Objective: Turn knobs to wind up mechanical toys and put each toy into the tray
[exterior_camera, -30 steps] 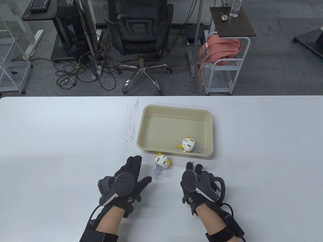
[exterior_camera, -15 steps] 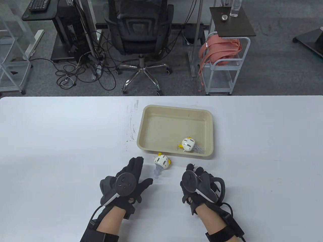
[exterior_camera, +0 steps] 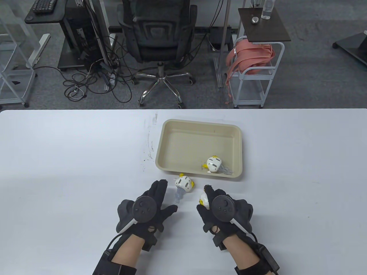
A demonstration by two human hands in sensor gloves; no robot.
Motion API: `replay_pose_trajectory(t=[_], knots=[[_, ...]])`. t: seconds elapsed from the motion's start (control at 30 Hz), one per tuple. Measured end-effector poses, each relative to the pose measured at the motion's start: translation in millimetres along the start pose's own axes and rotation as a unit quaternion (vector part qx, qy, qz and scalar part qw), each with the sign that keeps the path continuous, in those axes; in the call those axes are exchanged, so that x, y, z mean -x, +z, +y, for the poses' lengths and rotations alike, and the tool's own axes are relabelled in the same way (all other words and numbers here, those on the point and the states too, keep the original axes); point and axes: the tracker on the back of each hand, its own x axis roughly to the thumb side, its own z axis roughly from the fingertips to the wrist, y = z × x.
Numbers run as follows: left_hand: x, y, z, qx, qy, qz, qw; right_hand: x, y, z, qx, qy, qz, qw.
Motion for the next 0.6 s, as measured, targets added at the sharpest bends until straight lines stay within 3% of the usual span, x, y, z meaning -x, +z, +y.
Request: replay_pose_trajectory(t=[0.33, 0.6], knots=[[-26.5, 0.6, -4.4, -0.004, 0.045, -0.079, 0.996, -4.3, 4.0, -0.7, -0.01, -0.235, -0.047, 0.971], [-30.7, 0.4, -10.5, 0.006, 0.073, -0.082, 0.994, -10.5, 5.6, 1.3, -0.023, -0.291, -0.074, 0.954]])
